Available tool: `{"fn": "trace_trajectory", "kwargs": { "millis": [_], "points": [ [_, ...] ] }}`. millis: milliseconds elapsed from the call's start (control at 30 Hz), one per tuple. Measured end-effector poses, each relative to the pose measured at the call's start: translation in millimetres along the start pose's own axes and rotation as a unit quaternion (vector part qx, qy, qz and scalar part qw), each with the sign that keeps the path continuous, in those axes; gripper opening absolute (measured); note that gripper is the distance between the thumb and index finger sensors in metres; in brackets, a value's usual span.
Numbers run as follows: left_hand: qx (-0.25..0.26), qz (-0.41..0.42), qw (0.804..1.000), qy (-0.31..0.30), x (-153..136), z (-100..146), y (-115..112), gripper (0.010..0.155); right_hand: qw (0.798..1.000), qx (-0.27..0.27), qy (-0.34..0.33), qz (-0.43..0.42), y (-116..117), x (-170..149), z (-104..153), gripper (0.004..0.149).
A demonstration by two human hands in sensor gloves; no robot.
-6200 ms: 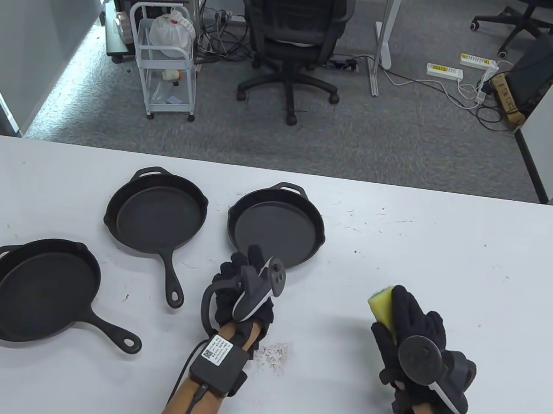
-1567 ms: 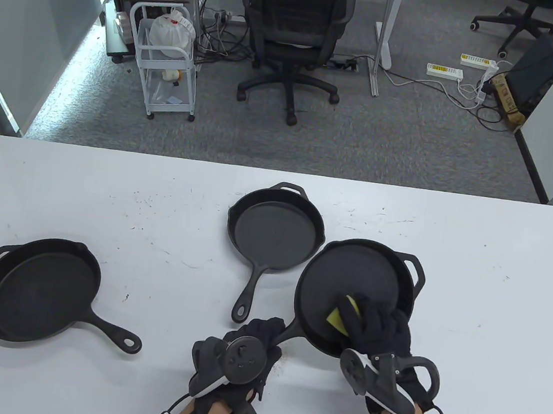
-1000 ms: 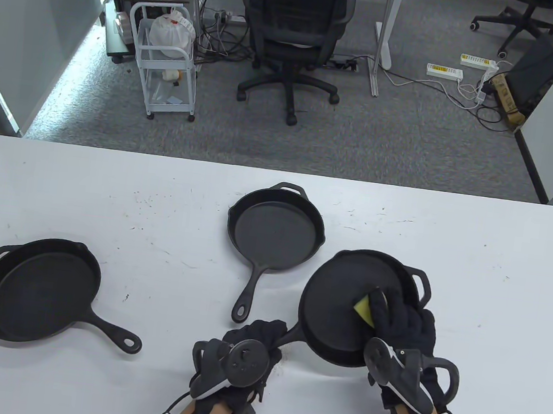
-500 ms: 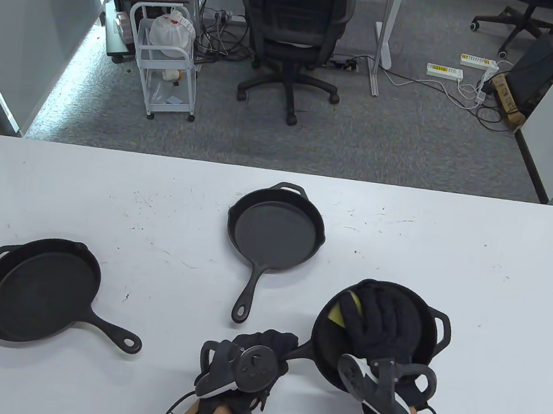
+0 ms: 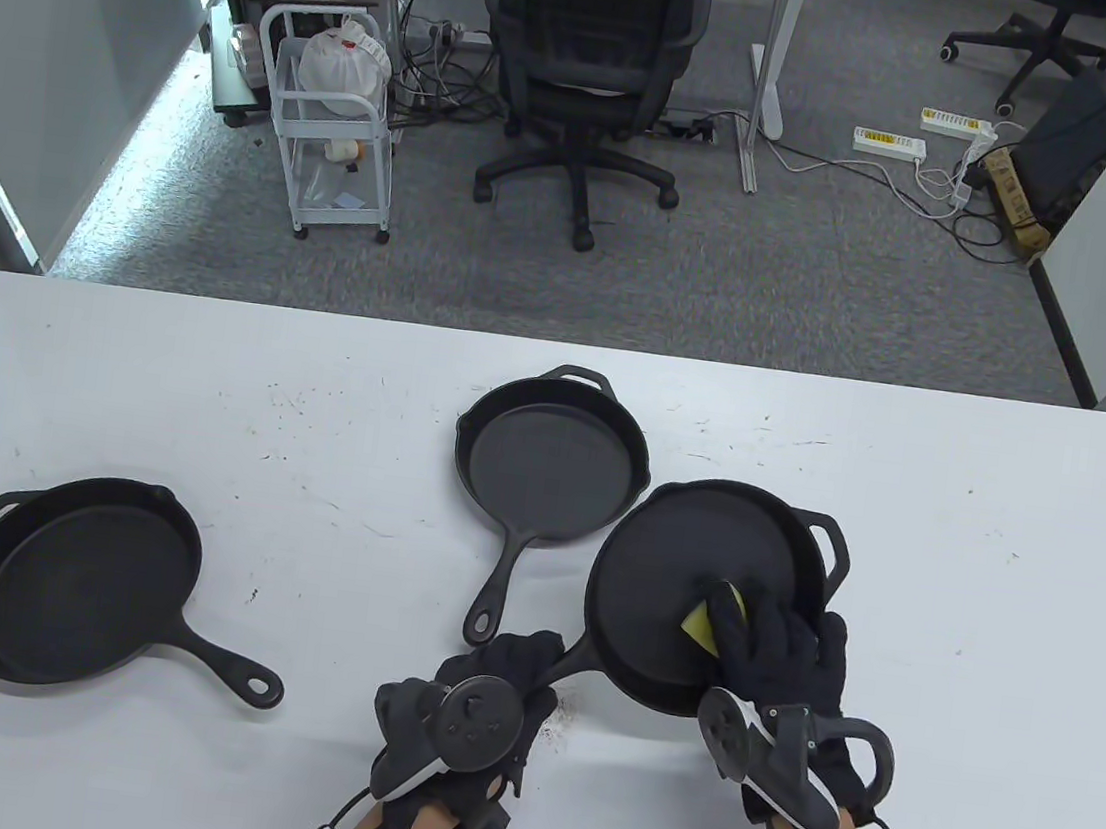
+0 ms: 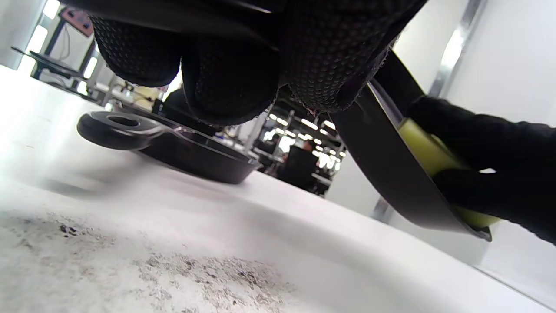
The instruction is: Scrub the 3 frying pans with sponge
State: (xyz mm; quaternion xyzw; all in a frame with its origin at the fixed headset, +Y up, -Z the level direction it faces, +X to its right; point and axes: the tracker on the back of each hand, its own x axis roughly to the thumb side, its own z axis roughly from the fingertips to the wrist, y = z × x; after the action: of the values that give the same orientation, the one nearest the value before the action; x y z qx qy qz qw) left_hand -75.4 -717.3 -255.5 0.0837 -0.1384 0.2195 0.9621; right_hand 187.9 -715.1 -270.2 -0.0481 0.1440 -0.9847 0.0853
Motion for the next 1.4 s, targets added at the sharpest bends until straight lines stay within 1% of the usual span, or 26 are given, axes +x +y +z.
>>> {"fn": "trace_trajectory", "kwargs": {
  "millis": [67,100,133,200,233,300,433,500,567,633,767,967,1233,1400],
  "points": [
    [0.027,-0.032,0.999,0.006,0,1,1,0.065,1.000,-0.021,-0.003,-0.013,-3,-1,3,0.074],
    [0.056,-0.068,0.996,0.015,0,2,4,0.066,0.999,-0.032,-0.003,-0.016,-5,-2,5,0.074],
    [0.070,-0.100,0.992,0.025,-1,1,6,0.066,0.999,-0.039,-0.002,-0.019,-7,-2,6,0.074],
    [0.090,-0.120,0.988,0.047,-7,1,12,0.068,0.998,-0.048,0.000,-0.027,-9,-3,7,0.074],
    [0.091,-0.123,0.987,0.058,-11,0,14,0.066,0.998,-0.053,0.001,-0.033,-10,-4,7,0.074],
    [0.083,-0.099,0.988,0.083,-22,-3,18,0.062,0.997,-0.059,0.002,-0.040,-11,-4,8,0.075],
    [0.072,-0.039,0.989,0.123,-41,-5,23,0.061,0.996,-0.072,-0.004,-0.059,-12,-5,10,0.076],
    [0.061,0.025,0.988,0.139,-49,-6,24,0.061,0.995,-0.075,-0.004,-0.061,-12,-4,10,0.076],
    [0.051,0.085,0.984,0.147,-55,-6,25,0.061,0.996,-0.072,-0.007,-0.057,-12,-3,11,0.076],
    [0.043,0.126,0.980,0.147,-58,-6,25,0.060,0.996,-0.071,-0.009,-0.056,-11,-2,11,0.076],
    [0.008,0.211,0.967,0.146,-60,-6,19,0.060,0.996,-0.066,-0.015,-0.055,-10,1,11,0.076],
    [-0.023,0.261,0.957,0.125,-57,-6,14,0.060,0.996,-0.063,-0.022,-0.056,-10,3,11,0.076],
    [-0.041,0.259,0.961,0.093,-51,-7,8,0.059,0.996,-0.061,-0.028,-0.059,-9,4,12,0.076],
    [-0.053,0.264,0.959,0.088,-50,-8,6,0.058,0.996,-0.060,-0.036,-0.061,-9,6,12,0.076]
  ]
}}
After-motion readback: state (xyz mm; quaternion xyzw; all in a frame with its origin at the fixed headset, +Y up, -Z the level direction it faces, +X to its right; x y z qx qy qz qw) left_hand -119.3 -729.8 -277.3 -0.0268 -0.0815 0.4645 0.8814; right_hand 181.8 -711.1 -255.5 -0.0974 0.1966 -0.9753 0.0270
